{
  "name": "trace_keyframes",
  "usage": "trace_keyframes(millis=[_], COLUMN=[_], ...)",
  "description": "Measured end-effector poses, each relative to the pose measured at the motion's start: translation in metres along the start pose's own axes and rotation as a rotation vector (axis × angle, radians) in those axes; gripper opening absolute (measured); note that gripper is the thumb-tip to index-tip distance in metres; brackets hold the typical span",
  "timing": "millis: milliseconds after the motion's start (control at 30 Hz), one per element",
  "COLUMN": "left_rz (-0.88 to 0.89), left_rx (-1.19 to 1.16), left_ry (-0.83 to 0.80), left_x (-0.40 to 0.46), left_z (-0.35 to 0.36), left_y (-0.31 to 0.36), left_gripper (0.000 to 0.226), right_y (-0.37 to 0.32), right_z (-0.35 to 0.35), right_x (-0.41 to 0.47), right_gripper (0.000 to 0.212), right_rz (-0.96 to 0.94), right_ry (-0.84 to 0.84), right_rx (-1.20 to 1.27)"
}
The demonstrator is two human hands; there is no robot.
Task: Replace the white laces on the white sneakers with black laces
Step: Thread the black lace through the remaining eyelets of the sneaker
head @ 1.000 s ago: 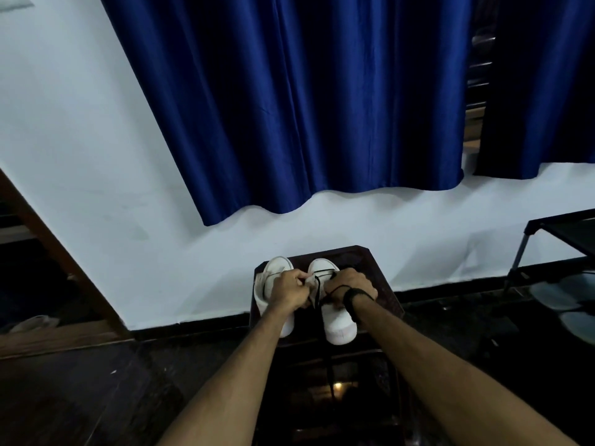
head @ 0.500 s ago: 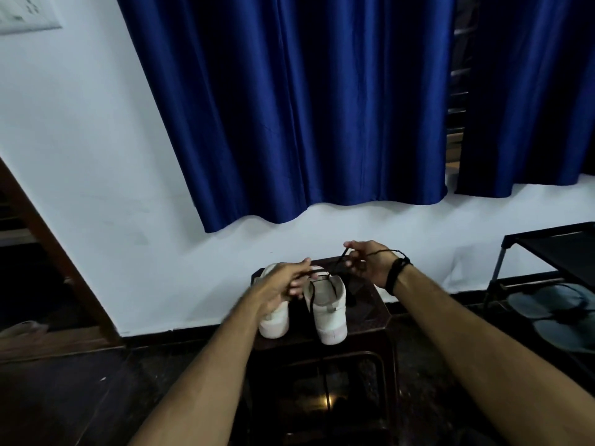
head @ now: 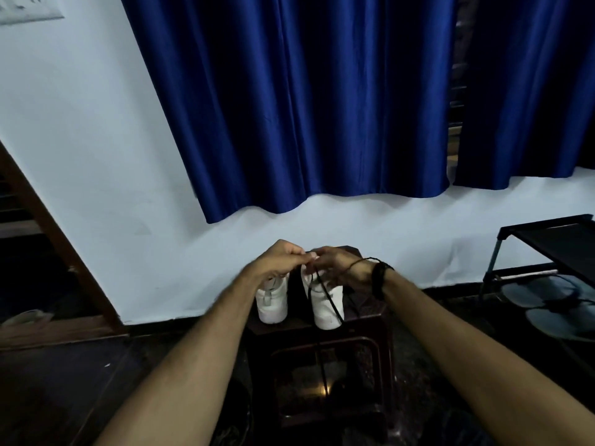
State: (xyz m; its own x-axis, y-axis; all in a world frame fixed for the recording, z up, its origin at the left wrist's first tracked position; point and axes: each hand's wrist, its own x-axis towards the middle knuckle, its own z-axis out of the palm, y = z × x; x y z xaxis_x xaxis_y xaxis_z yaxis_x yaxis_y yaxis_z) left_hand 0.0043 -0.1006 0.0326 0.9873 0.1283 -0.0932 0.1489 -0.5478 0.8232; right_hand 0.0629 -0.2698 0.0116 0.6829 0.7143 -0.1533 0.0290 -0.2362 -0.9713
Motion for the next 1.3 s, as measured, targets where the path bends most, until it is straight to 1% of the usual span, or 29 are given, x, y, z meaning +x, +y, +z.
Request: trace_keyframes(millis=[33,67,100,167,200,233,300,333,367,400,433,467,500,533,567,633,667,700,767,800,833,867,900,967,1067,1133,1200,1267,1300], left_rz=[0.003,-0.001,-0.013,-0.042,-0.065,-0.079,-0.081,-0.069,-0.048,-0.029,-0.016,-0.002,0.011,0.028,0.04,0.033,0.019,-0.002,-0.056,-0.09,-0.134,-0.179,-0.219,-0.258,-0.232,-0.296,-0.276,-0.199,-0.175], left_rx=[-0.003,-0.005,0.001,-0.012,-0.021,-0.024,-0.05,-0.072,-0.086,-0.084,-0.065,-0.049,-0.034,-0.031,-0.044,-0.105,-0.137,-0.158,-0.187,-0.204,-0.195,-0.148,-0.067,0.131,0.418,0.526,0.557,0.519,0.479], left_ry=[0.023,0.03,0.012,-0.046,-0.068,-0.073,-0.025,0.029,0.095,0.162,0.199,0.195,0.165,0.139,0.141,0.222,0.258,0.276,0.34,0.415,0.508,0.586,0.624,0.591,0.463,0.434,0.435,0.412,0.382], left_x=[0.001,0.002,0.002,-0.001,-0.002,-0.001,0.002,0.005,0.009,0.015,0.02,0.023,0.026,0.03,0.035,0.045,0.048,0.054,0.063,0.067,0.072,0.073,0.074,0.078,0.088,0.093,0.094,0.095,0.093], left_z=[0.003,0.004,0.003,-0.002,-0.004,-0.006,-0.003,-0.001,0.003,0.007,0.011,0.015,0.02,0.025,0.029,0.033,0.034,0.033,0.031,0.029,0.028,0.028,0.029,0.035,0.051,0.056,0.056,0.052,0.05], left_y=[0.003,0.003,0.002,-0.004,-0.009,-0.015,-0.027,-0.032,-0.038,-0.043,-0.046,-0.044,-0.041,-0.04,-0.038,-0.035,-0.033,-0.034,-0.039,-0.043,-0.05,-0.053,-0.056,-0.057,-0.066,-0.079,-0.088,-0.093,-0.094], left_gripper=[0.031,0.031,0.032,0.032,0.031,0.03,0.031,0.035,0.043,0.053,0.057,0.052,0.044,0.037,0.034,0.037,0.038,0.038,0.039,0.039,0.038,0.035,0.032,0.031,0.037,0.046,0.048,0.049,0.046], right_y=[-0.004,-0.002,0.005,0.017,0.025,0.032,0.04,0.044,0.048,0.049,0.05,0.051,0.052,0.051,0.048,0.043,0.041,0.041,0.042,0.043,0.045,0.047,0.047,0.043,0.042,0.049,0.06,0.064,0.063], right_z=[0.004,0.003,-0.002,-0.016,-0.023,-0.03,-0.035,-0.035,-0.035,-0.032,-0.028,-0.023,-0.018,-0.014,-0.01,-0.004,-0.005,-0.007,-0.015,-0.019,-0.022,-0.024,-0.026,-0.023,-0.015,-0.01,-0.007,-0.007,-0.006], right_x=[-0.004,-0.005,-0.002,0.0,0.001,0.0,-0.004,-0.004,-0.004,-0.005,-0.002,0.001,0.008,0.015,0.022,0.035,0.038,0.041,0.044,0.048,0.052,0.059,0.068,0.086,0.107,0.112,0.113,0.113,0.113], right_gripper=[0.015,0.019,0.019,0.018,0.02,0.022,0.028,0.029,0.022,0.007,0.025,0.052,0.069,0.076,0.076,0.064,0.056,0.045,0.022,0.021,0.022,0.021,0.019,0.017,0.012,0.007,0.008,0.011,0.013], right_rz=[-0.001,-0.043,-0.11,-0.189,-0.204,-0.177,-0.079,-0.029,0.017,0.008,-0.037,-0.112,-0.165,-0.183,-0.197,-0.157,-0.139,-0.141,-0.162,-0.18,-0.195,-0.196,-0.189,-0.149,-0.132,-0.111,-0.092,-0.093,-0.095], right_ry=[-0.052,-0.024,0.055,0.212,0.266,0.299,0.264,0.212,0.16,0.138,0.139,0.159,0.167,0.163,0.116,0.096,0.126,0.155,0.227,0.277,0.348,0.421,0.497,0.58,0.544,0.531,0.542,0.53,0.527], right_rx=[-0.059,-0.135,-0.212,-0.228,-0.239,-0.304,-0.515,-0.625,-0.744,-0.804,-0.817,-0.746,-0.561,-0.369,-0.189,-0.006,-0.015,-0.048,-0.266,-0.358,-0.395,-0.384,-0.357,-0.322,-0.359,-0.378,-0.453,-0.527,-0.549])
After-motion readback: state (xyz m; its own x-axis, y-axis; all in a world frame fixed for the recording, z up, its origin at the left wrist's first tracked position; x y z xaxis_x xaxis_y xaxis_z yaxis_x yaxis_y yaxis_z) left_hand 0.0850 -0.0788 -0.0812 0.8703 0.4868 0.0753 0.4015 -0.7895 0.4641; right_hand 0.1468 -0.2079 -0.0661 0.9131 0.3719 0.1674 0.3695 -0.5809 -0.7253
